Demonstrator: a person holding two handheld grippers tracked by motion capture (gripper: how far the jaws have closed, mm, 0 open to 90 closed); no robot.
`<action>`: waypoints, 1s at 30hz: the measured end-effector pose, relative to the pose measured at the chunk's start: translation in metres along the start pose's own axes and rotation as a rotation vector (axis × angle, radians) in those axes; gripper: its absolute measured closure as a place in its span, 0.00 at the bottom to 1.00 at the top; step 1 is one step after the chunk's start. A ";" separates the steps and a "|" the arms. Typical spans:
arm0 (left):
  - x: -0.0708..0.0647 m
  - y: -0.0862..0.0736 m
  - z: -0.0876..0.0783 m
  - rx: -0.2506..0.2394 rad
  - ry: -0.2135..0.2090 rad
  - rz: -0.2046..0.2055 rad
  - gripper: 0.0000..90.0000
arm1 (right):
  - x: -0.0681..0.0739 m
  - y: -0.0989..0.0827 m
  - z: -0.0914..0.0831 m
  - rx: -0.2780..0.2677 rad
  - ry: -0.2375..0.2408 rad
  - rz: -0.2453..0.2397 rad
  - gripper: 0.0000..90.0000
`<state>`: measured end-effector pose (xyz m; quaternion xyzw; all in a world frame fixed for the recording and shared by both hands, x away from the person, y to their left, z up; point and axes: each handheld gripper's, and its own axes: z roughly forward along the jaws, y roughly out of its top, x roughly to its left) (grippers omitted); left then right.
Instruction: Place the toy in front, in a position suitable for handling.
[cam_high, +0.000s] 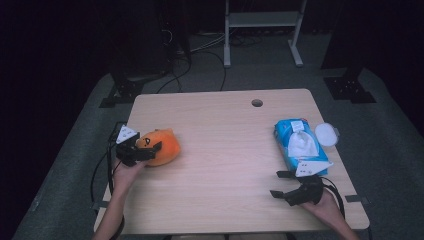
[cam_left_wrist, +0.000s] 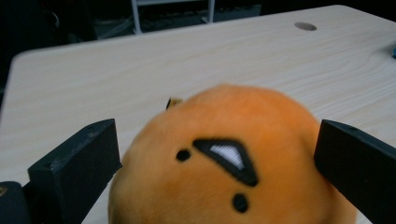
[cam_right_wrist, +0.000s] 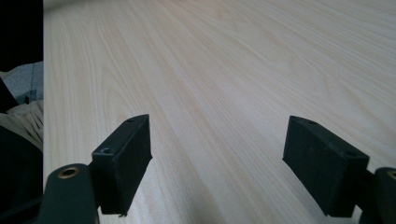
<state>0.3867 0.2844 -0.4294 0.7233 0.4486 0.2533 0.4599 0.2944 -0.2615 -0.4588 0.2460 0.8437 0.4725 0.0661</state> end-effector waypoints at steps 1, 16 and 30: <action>0.001 -0.003 0.001 0.000 -0.012 -0.016 0.00 | 0.000 0.000 0.000 0.000 0.000 0.000 0.24; -0.010 0.000 -0.002 0.075 0.011 0.076 0.46 | 0.004 0.001 -0.001 0.001 -0.004 -0.018 0.25; -0.021 0.015 -0.020 -0.047 -0.100 -0.022 0.54 | 0.002 0.002 -0.004 -0.013 -0.017 -0.015 0.25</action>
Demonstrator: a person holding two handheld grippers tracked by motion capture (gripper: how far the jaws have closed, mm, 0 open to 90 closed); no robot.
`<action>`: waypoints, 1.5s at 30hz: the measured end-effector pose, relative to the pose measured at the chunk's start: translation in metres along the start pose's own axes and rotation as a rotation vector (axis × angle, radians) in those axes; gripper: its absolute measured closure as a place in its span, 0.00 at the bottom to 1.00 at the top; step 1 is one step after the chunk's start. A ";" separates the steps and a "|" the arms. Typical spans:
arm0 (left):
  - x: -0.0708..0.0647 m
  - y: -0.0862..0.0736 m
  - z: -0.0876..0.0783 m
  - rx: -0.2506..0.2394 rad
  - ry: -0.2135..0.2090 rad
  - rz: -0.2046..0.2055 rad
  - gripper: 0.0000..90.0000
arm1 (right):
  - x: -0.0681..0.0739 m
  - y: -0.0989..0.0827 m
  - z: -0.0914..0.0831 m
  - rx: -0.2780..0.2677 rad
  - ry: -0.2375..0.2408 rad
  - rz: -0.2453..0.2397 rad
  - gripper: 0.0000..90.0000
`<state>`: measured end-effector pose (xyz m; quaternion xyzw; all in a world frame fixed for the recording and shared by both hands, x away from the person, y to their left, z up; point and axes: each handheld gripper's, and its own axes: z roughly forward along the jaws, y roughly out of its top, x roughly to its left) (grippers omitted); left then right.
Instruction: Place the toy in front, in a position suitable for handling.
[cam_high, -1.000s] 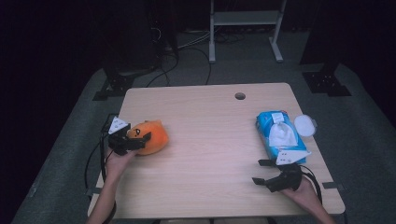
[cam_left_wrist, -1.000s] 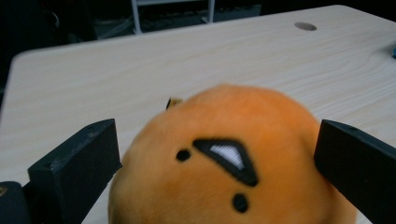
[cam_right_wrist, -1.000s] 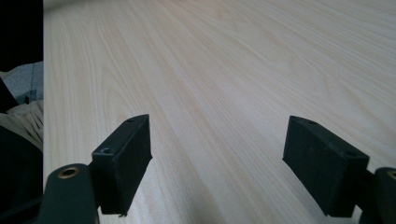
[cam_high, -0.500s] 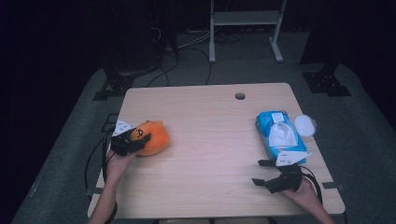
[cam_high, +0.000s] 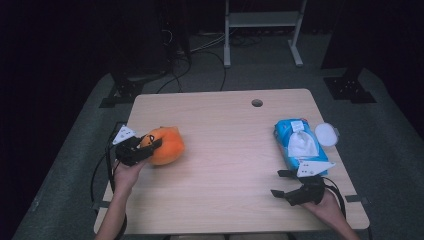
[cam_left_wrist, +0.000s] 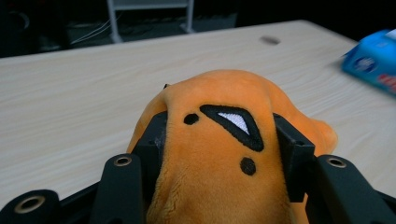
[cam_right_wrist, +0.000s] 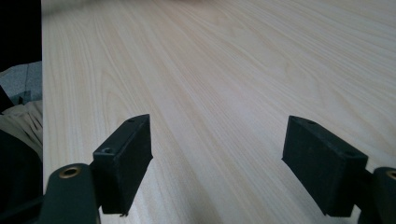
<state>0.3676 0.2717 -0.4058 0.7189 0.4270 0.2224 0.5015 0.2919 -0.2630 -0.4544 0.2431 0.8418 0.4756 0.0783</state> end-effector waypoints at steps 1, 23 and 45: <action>-0.005 0.002 -0.001 -0.010 -0.020 0.004 0.53 | 0.000 0.000 0.000 -0.001 0.001 0.000 0.25; -0.144 0.002 0.042 -0.011 -0.349 0.117 0.52 | -0.003 0.002 -0.013 -0.051 -0.030 0.003 0.26; -0.173 -0.028 0.056 0.083 -0.401 0.136 0.25 | -0.008 0.005 -0.033 -0.104 -0.103 0.009 0.25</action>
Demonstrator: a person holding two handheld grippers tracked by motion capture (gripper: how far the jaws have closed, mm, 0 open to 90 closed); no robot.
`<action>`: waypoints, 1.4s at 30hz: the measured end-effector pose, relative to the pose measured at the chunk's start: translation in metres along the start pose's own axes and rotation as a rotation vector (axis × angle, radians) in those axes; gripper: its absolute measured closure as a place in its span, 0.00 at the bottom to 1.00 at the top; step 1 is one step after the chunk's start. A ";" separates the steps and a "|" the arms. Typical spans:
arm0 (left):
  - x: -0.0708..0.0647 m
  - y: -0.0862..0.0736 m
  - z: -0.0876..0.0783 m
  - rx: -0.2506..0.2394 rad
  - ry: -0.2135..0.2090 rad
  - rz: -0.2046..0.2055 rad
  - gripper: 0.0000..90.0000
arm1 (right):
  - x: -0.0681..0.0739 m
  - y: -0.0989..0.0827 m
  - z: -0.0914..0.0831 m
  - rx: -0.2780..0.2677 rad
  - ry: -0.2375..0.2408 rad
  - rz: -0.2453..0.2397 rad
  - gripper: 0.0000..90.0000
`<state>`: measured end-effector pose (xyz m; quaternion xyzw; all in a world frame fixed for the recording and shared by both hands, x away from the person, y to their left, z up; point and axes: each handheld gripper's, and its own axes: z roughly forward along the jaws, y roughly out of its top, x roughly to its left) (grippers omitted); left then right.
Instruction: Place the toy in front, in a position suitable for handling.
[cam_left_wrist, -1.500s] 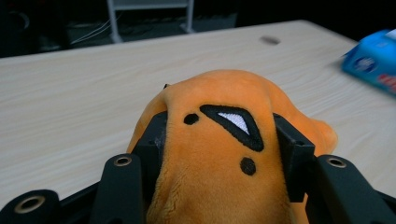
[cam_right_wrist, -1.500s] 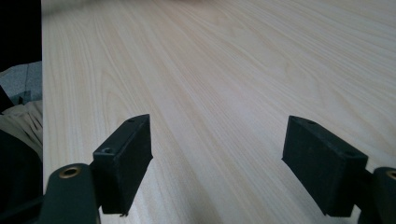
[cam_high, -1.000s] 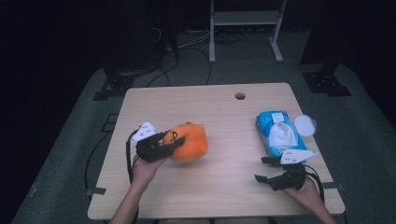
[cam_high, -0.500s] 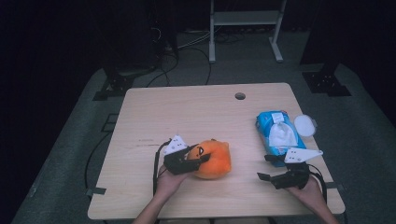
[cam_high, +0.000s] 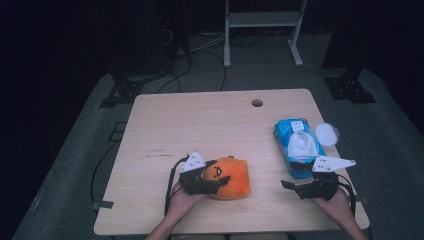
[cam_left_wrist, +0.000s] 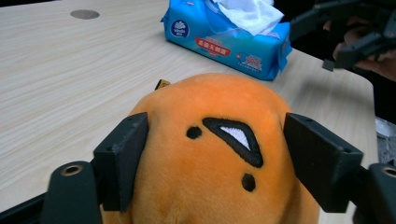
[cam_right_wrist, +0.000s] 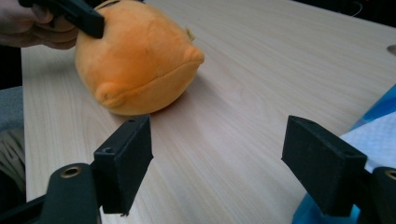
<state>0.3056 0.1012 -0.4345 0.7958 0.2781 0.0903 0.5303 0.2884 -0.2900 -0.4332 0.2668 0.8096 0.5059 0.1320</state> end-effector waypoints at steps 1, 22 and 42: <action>-0.001 0.000 -0.002 0.009 -0.001 0.007 0.23 | -0.001 0.003 -0.003 -0.009 -0.013 -0.003 0.25; 0.000 -0.002 -0.011 0.034 -0.025 0.025 0.21 | -0.069 0.019 -0.024 -0.028 -0.284 0.019 0.25; 0.003 -0.004 -0.011 0.023 -0.039 0.004 0.21 | -0.093 0.002 0.008 0.068 -0.329 0.048 0.53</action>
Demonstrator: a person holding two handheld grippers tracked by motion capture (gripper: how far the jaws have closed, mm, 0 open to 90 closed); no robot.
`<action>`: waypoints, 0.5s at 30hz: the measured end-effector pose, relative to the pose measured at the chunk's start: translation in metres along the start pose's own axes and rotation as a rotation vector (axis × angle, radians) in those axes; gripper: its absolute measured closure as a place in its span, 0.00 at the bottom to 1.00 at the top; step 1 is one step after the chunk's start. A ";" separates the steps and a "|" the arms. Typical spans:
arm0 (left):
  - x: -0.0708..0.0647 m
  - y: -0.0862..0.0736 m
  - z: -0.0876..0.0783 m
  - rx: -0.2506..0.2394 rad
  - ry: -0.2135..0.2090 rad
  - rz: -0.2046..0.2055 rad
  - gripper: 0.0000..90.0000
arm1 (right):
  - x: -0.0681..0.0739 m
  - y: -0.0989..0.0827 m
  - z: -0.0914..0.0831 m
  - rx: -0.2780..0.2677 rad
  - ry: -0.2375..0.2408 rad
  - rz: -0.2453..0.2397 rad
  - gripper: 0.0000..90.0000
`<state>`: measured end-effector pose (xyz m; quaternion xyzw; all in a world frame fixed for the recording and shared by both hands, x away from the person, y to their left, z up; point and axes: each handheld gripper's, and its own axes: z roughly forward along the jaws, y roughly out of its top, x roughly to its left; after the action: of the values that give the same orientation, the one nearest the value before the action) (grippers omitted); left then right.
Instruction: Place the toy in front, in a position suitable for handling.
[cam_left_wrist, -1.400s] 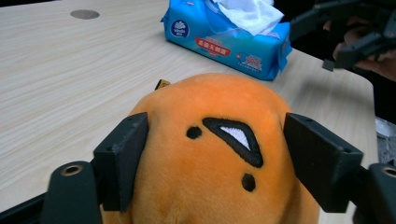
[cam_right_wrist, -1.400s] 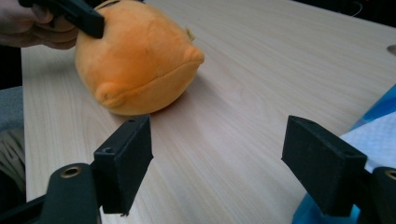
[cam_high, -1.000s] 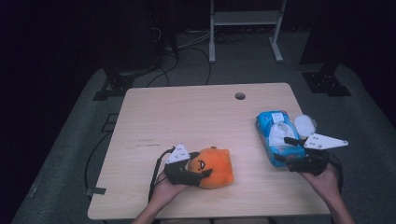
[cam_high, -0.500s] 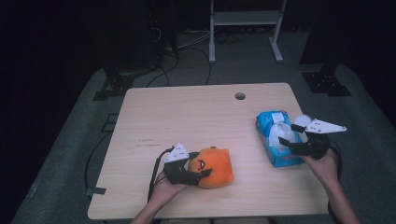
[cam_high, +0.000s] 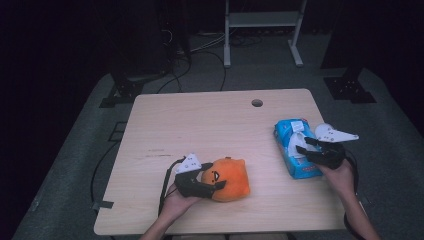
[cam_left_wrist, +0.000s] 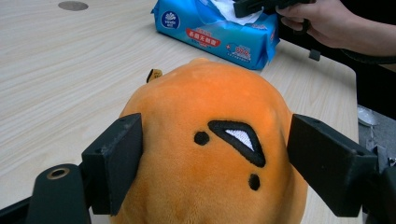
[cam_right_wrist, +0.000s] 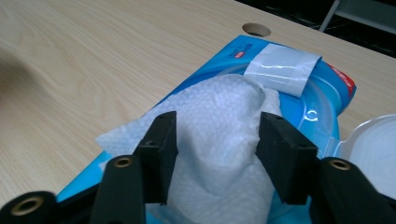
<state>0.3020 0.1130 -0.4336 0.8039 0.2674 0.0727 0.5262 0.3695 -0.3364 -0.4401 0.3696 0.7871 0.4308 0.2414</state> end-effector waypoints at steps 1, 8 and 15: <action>0.000 0.000 0.000 0.000 -0.001 0.001 0.21 | -0.002 -0.001 0.000 -0.002 0.001 0.009 0.57; 0.000 0.000 0.001 0.000 0.001 0.007 0.21 | -0.006 -0.003 0.000 -0.007 0.017 0.042 0.68; 0.001 -0.001 0.001 -0.003 -0.001 0.001 0.21 | -0.005 -0.003 0.000 0.001 0.083 0.084 0.90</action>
<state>0.3030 0.1126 -0.4350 0.8034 0.2668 0.0727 0.5274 0.3715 -0.3418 -0.4420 0.3841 0.7805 0.4551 0.1902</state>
